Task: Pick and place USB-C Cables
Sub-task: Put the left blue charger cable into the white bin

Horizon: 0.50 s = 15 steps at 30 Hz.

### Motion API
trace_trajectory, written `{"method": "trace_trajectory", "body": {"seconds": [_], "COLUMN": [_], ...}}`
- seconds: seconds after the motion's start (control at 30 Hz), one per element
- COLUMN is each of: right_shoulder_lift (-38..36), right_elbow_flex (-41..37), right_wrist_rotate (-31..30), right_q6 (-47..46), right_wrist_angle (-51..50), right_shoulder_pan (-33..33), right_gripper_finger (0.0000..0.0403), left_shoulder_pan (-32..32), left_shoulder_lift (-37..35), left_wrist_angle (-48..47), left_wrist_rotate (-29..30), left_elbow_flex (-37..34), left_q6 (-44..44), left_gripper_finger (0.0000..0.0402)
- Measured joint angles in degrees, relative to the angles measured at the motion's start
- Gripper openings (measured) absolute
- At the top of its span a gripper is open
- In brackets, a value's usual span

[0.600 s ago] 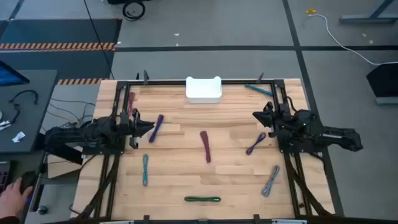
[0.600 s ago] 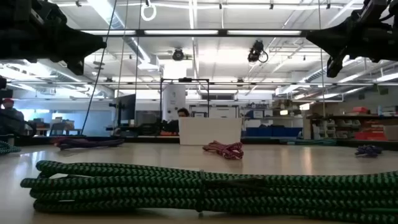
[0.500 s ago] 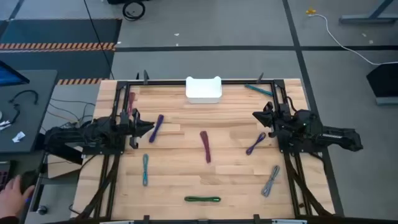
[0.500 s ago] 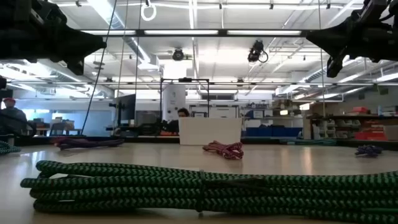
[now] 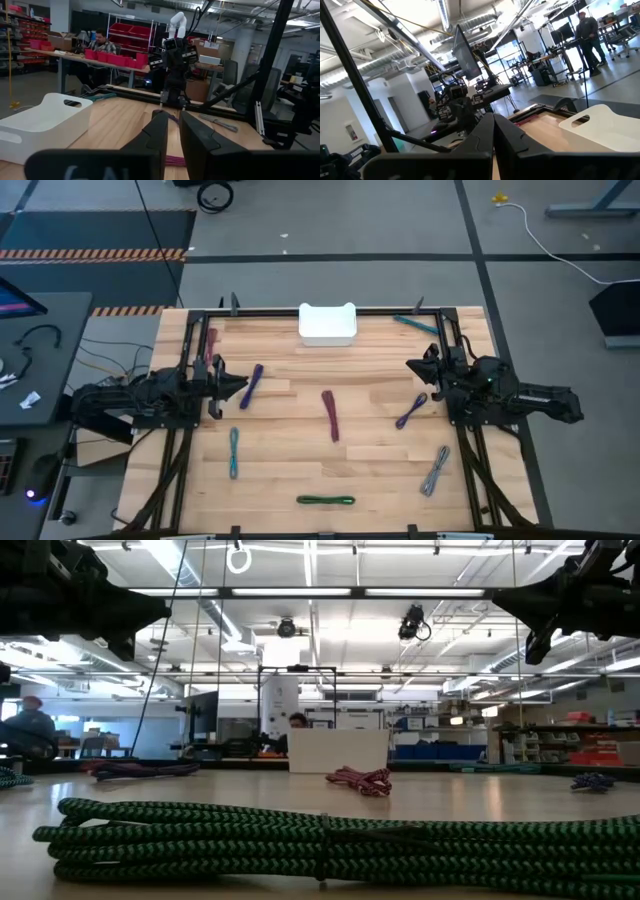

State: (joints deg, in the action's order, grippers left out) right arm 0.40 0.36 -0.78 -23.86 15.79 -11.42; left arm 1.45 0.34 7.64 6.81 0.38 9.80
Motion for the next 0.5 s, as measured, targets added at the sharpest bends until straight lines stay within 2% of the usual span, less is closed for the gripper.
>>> {"method": "trace_trajectory", "body": {"seconds": [0.5], "right_shoulder_lift": [0.0], "right_elbow_flex": [0.0], "right_wrist_rotate": [0.0], "right_q6": [0.0], "right_wrist_angle": [0.0], "right_shoulder_pan": [0.0], "right_gripper_finger": [0.001], "left_shoulder_pan": [0.0], "left_shoulder_lift": [0.0], "left_wrist_angle": [0.0], "left_wrist_rotate": [0.0], "left_elbow_flex": [0.0], "left_q6": [0.0], "left_gripper_finger": [0.0055]}}
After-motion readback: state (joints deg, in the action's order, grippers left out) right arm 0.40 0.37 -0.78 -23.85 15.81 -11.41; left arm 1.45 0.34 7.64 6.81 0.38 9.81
